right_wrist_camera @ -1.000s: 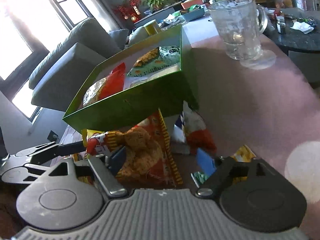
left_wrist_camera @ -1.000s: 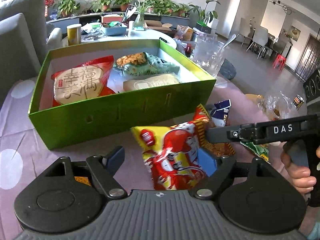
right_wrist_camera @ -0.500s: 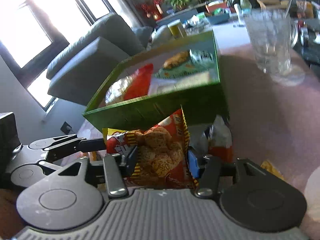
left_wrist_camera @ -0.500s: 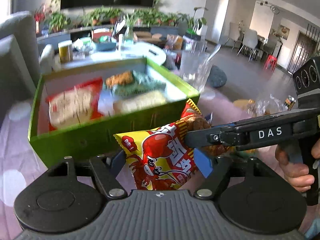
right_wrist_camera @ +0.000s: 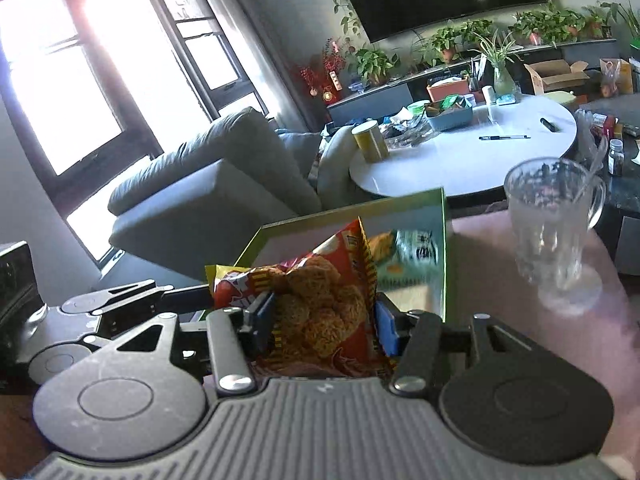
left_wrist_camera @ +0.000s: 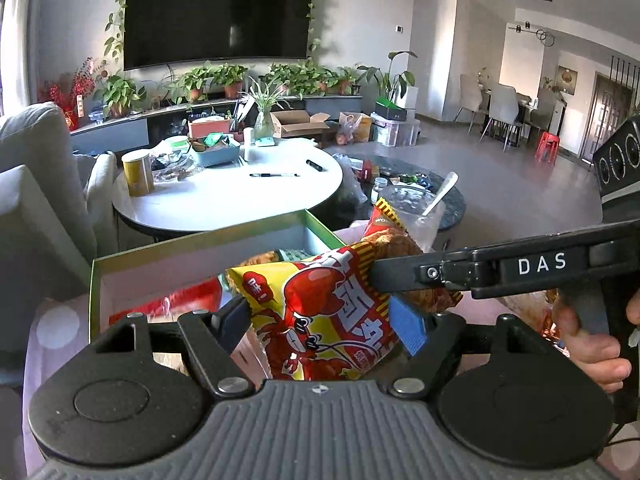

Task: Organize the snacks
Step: 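Lower the chip bag into the green box and open the right gripper, then move the right gripper back to the red chip bag on the table, then grasp the red chip bag with the right gripper and lift it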

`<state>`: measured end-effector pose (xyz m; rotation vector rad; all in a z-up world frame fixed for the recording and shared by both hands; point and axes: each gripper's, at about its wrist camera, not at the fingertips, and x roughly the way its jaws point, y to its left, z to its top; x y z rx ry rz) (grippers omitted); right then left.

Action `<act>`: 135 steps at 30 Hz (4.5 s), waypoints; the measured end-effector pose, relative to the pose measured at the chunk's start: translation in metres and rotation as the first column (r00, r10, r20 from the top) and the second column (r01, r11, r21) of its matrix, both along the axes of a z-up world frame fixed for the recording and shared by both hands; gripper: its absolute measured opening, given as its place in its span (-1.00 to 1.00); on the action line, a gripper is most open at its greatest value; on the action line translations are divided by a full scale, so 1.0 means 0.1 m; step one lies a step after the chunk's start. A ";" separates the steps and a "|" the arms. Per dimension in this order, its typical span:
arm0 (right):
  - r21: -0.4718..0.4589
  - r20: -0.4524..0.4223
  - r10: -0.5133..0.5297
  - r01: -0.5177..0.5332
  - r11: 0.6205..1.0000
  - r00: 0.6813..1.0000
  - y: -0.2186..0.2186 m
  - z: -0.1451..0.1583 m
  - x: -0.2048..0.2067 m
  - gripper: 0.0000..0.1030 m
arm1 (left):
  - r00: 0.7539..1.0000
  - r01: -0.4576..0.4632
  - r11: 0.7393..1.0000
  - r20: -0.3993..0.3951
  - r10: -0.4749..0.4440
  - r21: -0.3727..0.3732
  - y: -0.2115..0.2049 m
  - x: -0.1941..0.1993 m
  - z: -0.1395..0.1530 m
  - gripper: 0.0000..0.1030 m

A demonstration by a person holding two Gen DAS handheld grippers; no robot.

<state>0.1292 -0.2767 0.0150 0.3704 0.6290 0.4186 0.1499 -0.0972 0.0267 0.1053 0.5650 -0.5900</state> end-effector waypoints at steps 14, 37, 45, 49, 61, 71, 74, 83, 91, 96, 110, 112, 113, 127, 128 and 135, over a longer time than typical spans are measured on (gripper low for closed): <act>0.030 -0.053 -0.050 0.052 0.998 0.997 -0.10 -0.28 0.33 0.14 | 0.998 -0.015 0.999 -0.061 0.018 0.042 -0.10 0.48 -0.31 0.51; -0.180 0.415 -0.177 0.271 0.946 0.892 0.00 0.31 -0.93 0.20 | 0.991 -0.133 0.991 0.034 0.132 0.007 0.52 -0.40 -0.03 0.65; -0.208 0.296 -0.037 0.103 0.973 0.954 0.16 0.22 -1.07 0.20 | 0.986 -0.165 0.986 0.011 0.165 0.005 0.80 -0.89 -0.13 0.66; -0.213 0.262 -0.039 0.097 0.972 0.964 0.27 0.10 -1.20 0.20 | 0.980 -0.198 0.980 -0.035 0.198 -0.007 0.94 -1.07 -0.24 0.66; -0.416 0.097 0.322 -0.255 0.873 0.942 0.62 -0.27 -1.61 0.20 | 0.953 -0.293 0.956 -0.089 0.290 -0.025 1.25 -1.30 -0.40 0.66; -0.542 0.001 0.329 -0.276 0.794 0.944 0.77 -0.59 -1.60 0.20 | 0.963 -0.251 0.968 -0.104 0.249 -0.006 1.15 -1.40 -0.48 0.66; -0.580 0.066 0.094 -0.039 0.814 0.993 0.64 -0.56 -1.44 0.21 | 0.967 -0.228 0.974 -0.115 0.227 -0.002 1.08 -1.42 -0.52 0.67; -0.354 -0.026 -0.068 0.055 0.934 0.997 0.22 -0.46 -1.32 0.21 | 0.988 -0.080 0.997 -0.132 0.080 0.001 0.76 -1.55 -0.52 0.66; -0.141 -0.140 0.108 -0.128 0.982 0.984 0.44 -0.38 -1.38 0.08 | 0.978 0.027 0.999 -0.205 -0.031 -0.022 0.54 -1.64 -0.64 0.40; -0.174 -0.255 0.081 -0.129 0.976 0.963 0.55 -0.58 -1.33 0.03 | 0.961 0.033 0.999 -0.273 -0.042 -0.038 0.48 -1.57 -0.75 0.23; -0.114 -0.322 0.081 -0.123 0.986 0.943 0.50 -0.63 -1.11 0.09 | 0.937 -0.010 1.000 -0.348 0.002 -0.020 0.33 -1.29 -0.90 0.20; -0.107 -0.327 0.091 -0.133 0.985 0.941 0.53 -0.64 -1.05 0.11 | 0.937 -0.002 1.000 -0.348 -0.005 -0.021 0.30 -1.26 -0.92 0.21; -0.105 -0.330 0.096 -0.137 0.985 0.939 0.54 -0.65 -1.03 0.11 | 0.937 -0.001 1.000 -0.348 -0.007 -0.022 0.28 -1.24 -0.92 0.21; -0.109 -0.221 0.105 -0.132 0.985 0.970 0.57 -0.30 -1.14 0.04 | 0.982 0.034 0.999 -0.187 -0.041 -0.039 0.24 -1.36 -0.52 0.21; -0.104 -0.202 0.106 -0.129 0.986 0.974 0.56 -0.25 -1.16 0.03 | 0.985 0.035 0.999 -0.170 -0.042 -0.041 0.25 -1.37 -0.46 0.21; -0.111 -0.109 0.090 -0.102 0.989 0.990 0.59 0.00 -1.14 -0.02 | 0.997 0.042 0.998 -0.070 -0.044 -0.036 0.24 -1.38 -0.22 0.21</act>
